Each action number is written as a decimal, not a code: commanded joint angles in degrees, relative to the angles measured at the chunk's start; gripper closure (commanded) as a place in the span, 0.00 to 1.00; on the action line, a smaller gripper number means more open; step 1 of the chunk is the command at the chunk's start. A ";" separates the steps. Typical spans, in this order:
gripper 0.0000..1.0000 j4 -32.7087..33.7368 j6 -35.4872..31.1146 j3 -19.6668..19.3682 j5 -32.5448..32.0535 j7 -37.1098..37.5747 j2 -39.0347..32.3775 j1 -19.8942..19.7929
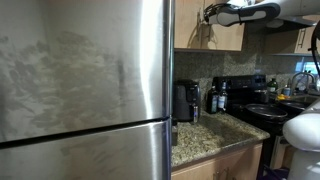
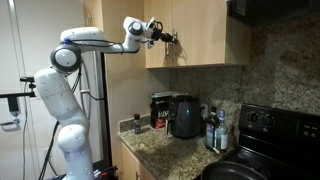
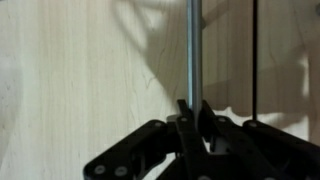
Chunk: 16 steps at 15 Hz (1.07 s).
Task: Open the top right cupboard door
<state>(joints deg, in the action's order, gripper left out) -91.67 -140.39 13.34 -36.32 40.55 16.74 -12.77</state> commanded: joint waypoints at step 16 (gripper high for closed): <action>0.85 -18.47 1.84 -4.31 4.06 -2.65 21.83 -0.70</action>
<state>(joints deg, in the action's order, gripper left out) -110.25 -138.04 8.03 -33.96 38.92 38.59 -11.63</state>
